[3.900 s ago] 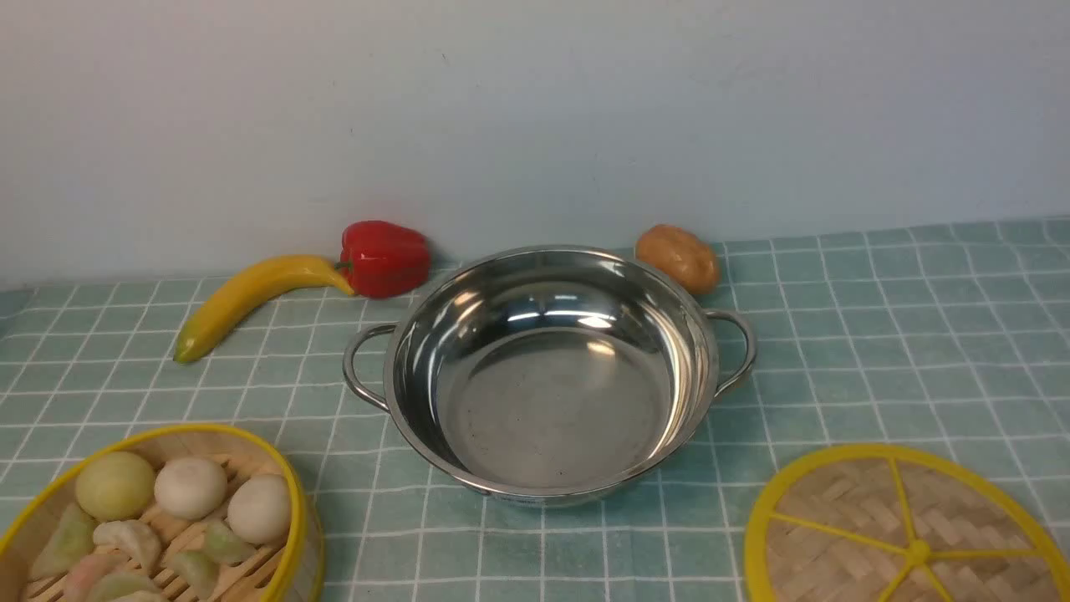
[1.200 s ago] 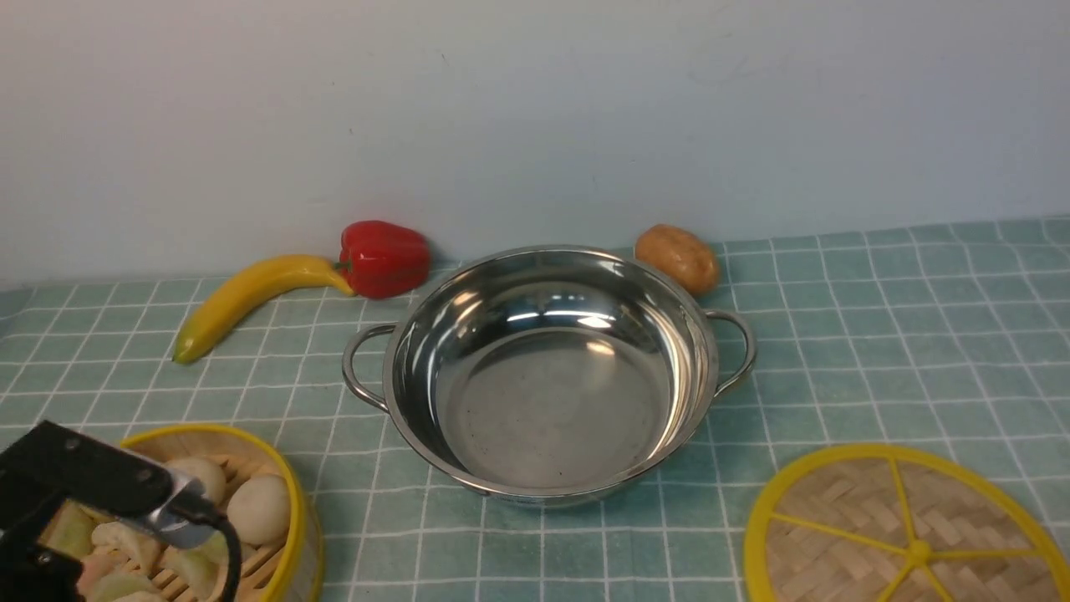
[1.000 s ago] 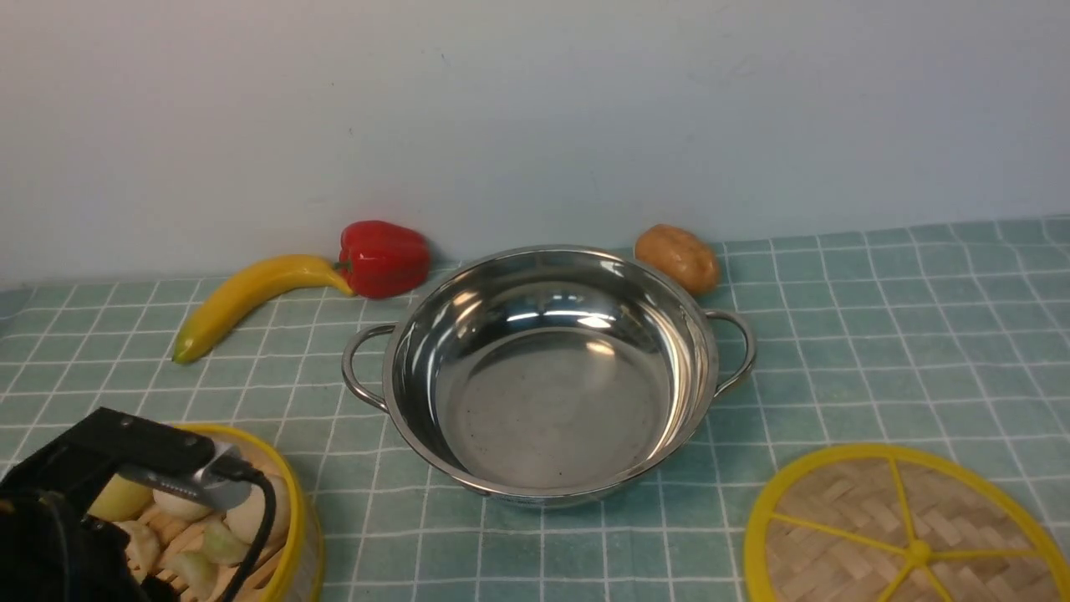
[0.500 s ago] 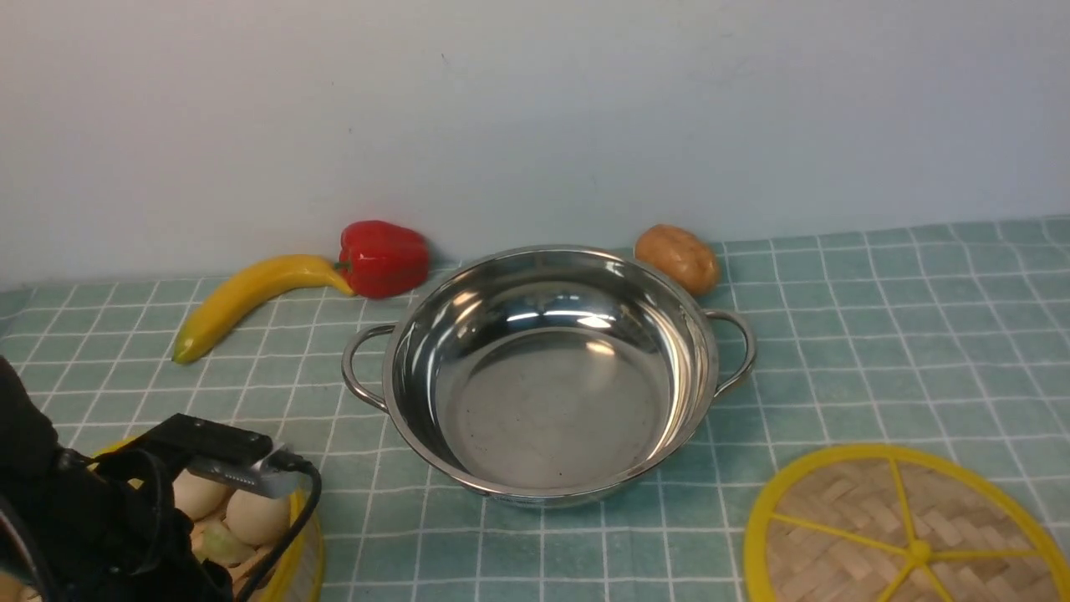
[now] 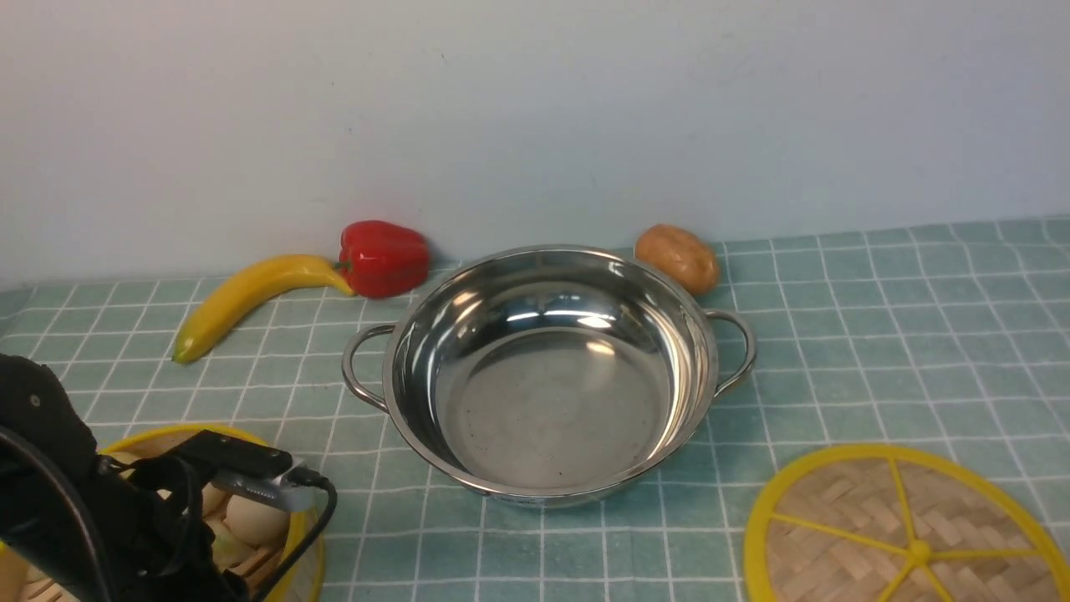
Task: Place the steamer in the pot on the blue tablecloth, and put the lid on the steamer.
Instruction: 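Grasp the rim of the steamer basket holding the buns with the left gripper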
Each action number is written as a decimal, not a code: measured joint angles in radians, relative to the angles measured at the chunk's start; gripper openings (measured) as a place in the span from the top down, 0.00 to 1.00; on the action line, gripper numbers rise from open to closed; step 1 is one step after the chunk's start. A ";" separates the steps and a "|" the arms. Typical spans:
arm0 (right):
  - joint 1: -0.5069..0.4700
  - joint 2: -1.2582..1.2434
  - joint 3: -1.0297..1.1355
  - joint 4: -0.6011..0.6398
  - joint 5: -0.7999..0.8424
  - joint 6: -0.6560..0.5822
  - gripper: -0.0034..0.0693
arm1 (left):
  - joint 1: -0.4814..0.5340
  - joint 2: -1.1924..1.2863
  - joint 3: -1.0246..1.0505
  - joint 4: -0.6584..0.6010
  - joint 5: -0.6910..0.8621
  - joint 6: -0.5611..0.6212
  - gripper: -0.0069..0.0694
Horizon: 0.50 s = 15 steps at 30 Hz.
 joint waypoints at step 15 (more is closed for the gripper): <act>0.000 0.000 0.000 0.000 0.000 0.000 0.62 | -0.012 0.033 -0.137 0.076 0.147 -0.093 0.87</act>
